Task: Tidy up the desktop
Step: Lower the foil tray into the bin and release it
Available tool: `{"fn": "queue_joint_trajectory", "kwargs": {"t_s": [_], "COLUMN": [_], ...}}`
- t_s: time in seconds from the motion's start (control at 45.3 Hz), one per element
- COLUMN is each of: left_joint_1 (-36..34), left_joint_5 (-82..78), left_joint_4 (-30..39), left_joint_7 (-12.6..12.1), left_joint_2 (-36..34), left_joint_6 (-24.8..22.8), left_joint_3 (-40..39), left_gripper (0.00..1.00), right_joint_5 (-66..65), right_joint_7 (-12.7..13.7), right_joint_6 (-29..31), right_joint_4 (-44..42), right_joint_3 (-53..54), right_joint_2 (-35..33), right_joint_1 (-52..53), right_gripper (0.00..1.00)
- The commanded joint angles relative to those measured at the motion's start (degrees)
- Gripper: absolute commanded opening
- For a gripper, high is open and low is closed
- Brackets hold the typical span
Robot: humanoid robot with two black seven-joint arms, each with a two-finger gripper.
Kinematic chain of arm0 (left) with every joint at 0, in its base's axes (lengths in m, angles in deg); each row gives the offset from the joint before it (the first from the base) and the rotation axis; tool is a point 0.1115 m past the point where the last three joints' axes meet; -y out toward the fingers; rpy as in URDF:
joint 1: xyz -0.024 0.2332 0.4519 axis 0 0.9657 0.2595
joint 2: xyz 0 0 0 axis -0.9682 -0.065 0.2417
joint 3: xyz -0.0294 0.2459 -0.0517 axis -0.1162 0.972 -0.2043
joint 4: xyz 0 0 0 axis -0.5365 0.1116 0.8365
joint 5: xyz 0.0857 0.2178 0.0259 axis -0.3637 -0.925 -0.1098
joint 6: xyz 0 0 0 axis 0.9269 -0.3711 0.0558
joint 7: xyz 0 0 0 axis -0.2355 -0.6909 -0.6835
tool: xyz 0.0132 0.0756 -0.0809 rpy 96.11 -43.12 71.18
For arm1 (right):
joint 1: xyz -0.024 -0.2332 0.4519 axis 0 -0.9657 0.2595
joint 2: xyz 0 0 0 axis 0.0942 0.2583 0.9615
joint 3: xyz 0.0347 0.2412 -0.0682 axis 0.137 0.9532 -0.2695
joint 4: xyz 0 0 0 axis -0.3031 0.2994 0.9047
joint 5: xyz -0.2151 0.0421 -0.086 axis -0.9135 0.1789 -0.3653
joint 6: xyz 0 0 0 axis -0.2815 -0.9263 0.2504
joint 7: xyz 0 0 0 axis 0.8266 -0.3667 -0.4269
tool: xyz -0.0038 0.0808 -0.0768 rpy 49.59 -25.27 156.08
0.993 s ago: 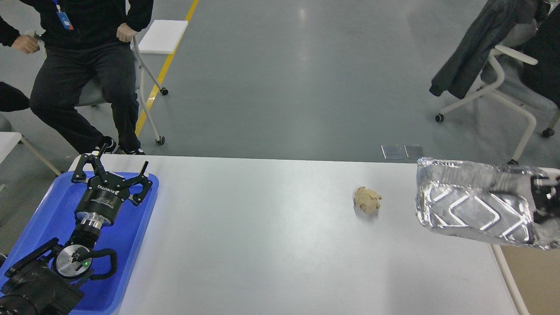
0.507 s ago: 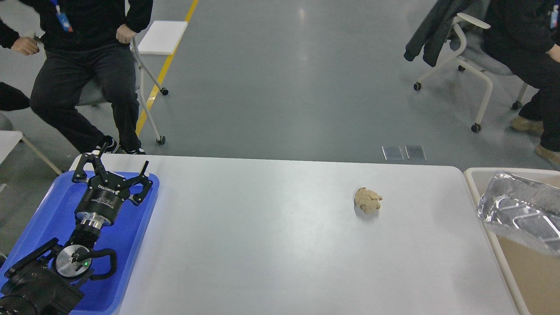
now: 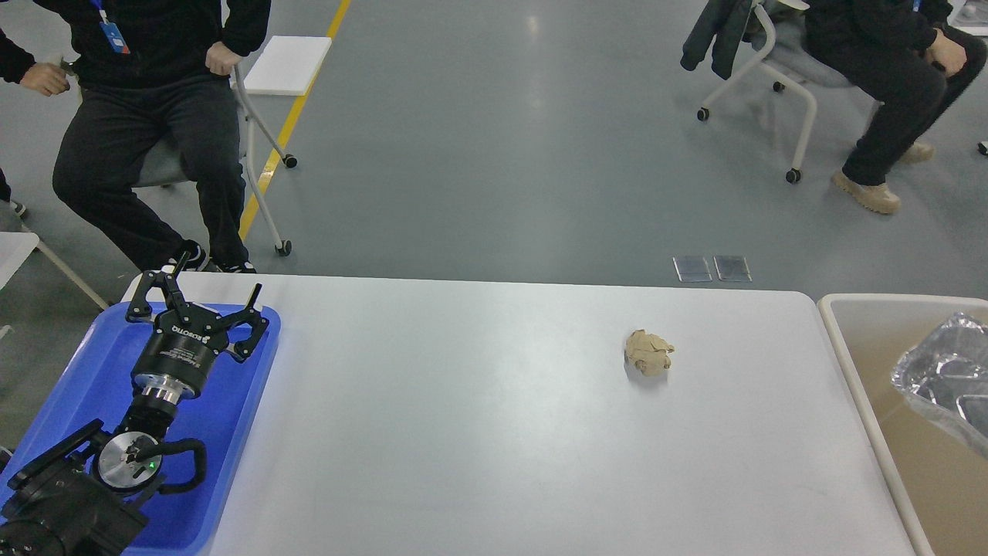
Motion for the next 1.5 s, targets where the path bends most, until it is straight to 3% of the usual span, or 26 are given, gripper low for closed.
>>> {"fn": "queue_joint_trajectory", "kwargs": {"t_s": [0.0, 0.287, 0.551, 0.816, 1.257, 1.279, 1.346, 1.368, 1.412, 1.478], "left_joint_1": [0.00, 0.00, 0.00, 0.00, 0.00, 0.00, 0.00, 0.00, 0.00, 0.00], "left_joint_5": [0.00, 0.00, 0.00, 0.00, 0.00, 0.00, 0.00, 0.00, 0.00, 0.00], "left_joint_4": [0.00, 0.00, 0.00, 0.00, 0.00, 0.00, 0.00, 0.00, 0.00, 0.00], "left_joint_7": [0.00, 0.00, 0.00, 0.00, 0.00, 0.00, 0.00, 0.00, 0.00, 0.00], "left_joint_2": [-0.01, -0.01, -0.01, -0.01, -0.01, -0.01, -0.01, -0.01, -0.01, -0.01], "left_joint_6": [0.00, 0.00, 0.00, 0.00, 0.00, 0.00, 0.00, 0.00, 0.00, 0.00], "left_joint_3": [0.00, 0.00, 0.00, 0.00, 0.00, 0.00, 0.00, 0.00, 0.00, 0.00], "left_gripper": [0.99, 0.99, 0.99, 0.99, 0.99, 0.99, 0.99, 0.99, 0.99, 0.99], "right_joint_5": [1.95, 6.61, 7.40, 7.31, 6.17, 6.17, 5.82, 5.73, 5.64, 5.73], "right_joint_7": [-0.02, -0.02, -0.10, -0.10, -0.10, -0.10, -0.19, -0.19, -0.19, -0.19], "right_joint_6": [-4.37, -9.38, -22.30, -31.00, -32.06, -32.06, -32.32, -32.32, -32.32, -32.32], "right_joint_4": [-6.22, -13.25, -19.67, -25.91, -26.35, -26.35, -26.70, -26.71, -26.71, -26.71], "right_joint_3": [8.19, 16.45, 27.61, 33.78, 32.90, 32.81, 32.63, 32.63, 32.72, 32.81], "right_joint_2": [2.95, 7.78, 15.87, 22.02, 23.17, 23.17, 22.47, 22.46, 22.46, 22.46], "right_joint_1": [-10.35, -19.58, -28.54, -32.33, -32.33, -32.42, -32.42, -31.98, -31.98, -32.07], "right_gripper": [0.00, 0.00, 0.00, 0.00, 0.00, 0.16, 0.78, 0.87, 0.97, 0.99]}}
